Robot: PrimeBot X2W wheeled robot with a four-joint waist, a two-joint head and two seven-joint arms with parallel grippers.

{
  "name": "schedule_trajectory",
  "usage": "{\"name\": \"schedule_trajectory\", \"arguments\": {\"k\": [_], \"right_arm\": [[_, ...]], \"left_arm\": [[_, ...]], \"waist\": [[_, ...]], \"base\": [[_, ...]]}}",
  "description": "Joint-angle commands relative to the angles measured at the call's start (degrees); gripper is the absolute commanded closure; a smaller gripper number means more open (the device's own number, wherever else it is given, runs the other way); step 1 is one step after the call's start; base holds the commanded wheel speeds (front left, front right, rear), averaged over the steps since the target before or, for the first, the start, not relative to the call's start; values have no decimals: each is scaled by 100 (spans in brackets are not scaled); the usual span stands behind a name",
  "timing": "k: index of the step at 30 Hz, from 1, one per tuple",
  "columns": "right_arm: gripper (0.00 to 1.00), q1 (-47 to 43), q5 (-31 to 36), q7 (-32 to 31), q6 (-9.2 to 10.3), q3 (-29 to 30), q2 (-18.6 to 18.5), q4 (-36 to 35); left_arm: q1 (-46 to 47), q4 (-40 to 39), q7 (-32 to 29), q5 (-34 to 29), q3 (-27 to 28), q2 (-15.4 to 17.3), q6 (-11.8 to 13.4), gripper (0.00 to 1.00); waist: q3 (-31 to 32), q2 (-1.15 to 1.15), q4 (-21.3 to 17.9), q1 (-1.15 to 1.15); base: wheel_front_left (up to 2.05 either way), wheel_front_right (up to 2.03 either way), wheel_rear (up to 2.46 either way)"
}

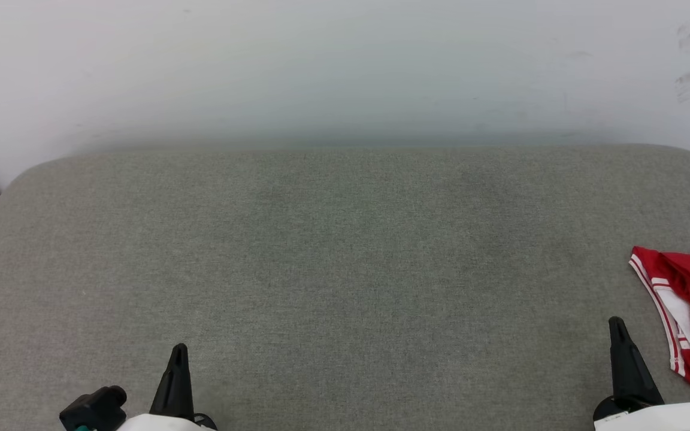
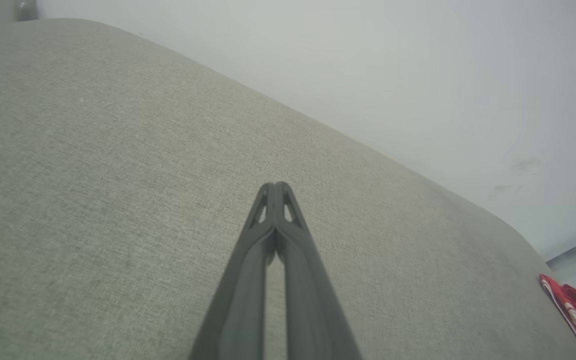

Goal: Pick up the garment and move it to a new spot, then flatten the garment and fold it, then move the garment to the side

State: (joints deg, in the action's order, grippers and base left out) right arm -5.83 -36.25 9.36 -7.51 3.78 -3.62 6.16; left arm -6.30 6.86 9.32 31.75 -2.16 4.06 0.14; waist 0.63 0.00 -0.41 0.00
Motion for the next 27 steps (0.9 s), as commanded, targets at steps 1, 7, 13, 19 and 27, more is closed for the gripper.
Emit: {"name": "schedule_trajectory", "arguments": {"k": [1, 7, 13, 19, 27], "right_arm": [[100, 165, -219, -42, 0, -5, -63, -34], [100, 263, -745, -159, 0, -11, -75, 37], [100, 355, -1231, -274, 0, -13, -85, 105], [100, 445, -1690, -381, 1, -13, -92, 169], [100, 554, -2253, -521, 1, -7, -97, 249]], "left_arm": [[174, -40, -31, 233, 29, 45, -41, 100], [279, 24, -148, 800, 73, 55, -111, 100], [371, 82, -257, 1329, 118, 63, -172, 100], [455, 139, -365, 1823, 165, 68, -232, 100], [565, 213, -505, 2433, 221, 72, -311, 100]], "waist": [[-1, 0, 1, 0], [-6, 0, 3, 0], [-11, 0, 6, 0], [-16, 0, 8, 0], [-23, 0, 11, 0]], "base": [[0, 0, 0], [0, 0, 0], [0, 0, 0], [0, 0, 0], [0, 0, 0]]}}
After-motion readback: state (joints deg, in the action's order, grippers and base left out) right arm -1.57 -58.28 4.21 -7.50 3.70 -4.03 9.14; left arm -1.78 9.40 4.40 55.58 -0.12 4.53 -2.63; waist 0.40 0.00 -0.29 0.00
